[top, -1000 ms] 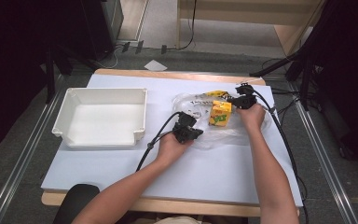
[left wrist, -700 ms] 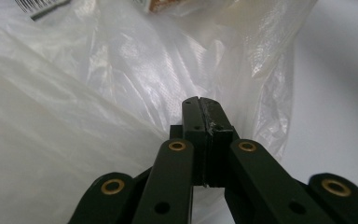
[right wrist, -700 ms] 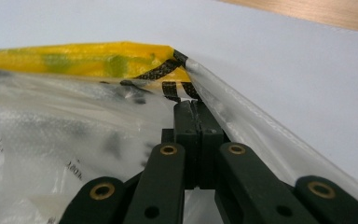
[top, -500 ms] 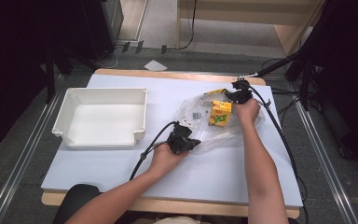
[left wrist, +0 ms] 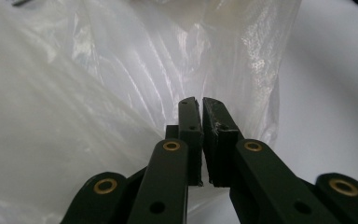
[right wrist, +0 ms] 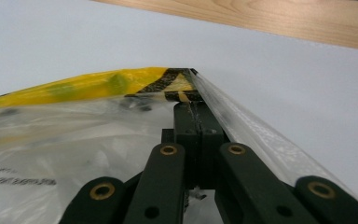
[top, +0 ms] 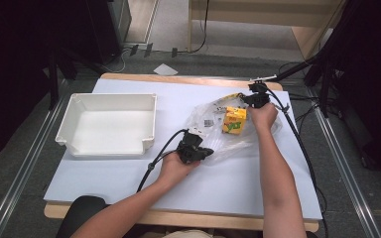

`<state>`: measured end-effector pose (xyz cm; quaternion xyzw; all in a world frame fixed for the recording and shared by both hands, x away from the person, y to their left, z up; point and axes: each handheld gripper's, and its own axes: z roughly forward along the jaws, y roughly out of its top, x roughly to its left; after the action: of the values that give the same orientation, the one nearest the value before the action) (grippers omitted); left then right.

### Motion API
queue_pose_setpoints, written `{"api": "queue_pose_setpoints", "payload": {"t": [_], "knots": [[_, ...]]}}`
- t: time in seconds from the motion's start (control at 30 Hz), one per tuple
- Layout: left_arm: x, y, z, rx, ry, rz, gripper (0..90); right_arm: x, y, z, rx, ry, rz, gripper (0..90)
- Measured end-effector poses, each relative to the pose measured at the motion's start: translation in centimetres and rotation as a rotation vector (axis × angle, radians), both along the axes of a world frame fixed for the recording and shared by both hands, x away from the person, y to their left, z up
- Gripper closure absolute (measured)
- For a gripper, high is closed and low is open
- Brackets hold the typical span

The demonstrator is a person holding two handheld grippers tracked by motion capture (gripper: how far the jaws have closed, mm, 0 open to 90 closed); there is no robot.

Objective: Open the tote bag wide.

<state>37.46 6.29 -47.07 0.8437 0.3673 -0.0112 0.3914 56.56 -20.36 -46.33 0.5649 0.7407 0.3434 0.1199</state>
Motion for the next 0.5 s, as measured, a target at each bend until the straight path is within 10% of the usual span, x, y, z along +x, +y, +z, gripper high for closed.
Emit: {"api": "queue_pose_setpoints", "payload": {"t": [0.5], "knots": [[1.2, 0.1, 2.4, -0.045, -0.016, -0.035, 64.2, -3.1, -0.2, 4.0, 0.016, -0.058, 0.125, 84.3]]}}
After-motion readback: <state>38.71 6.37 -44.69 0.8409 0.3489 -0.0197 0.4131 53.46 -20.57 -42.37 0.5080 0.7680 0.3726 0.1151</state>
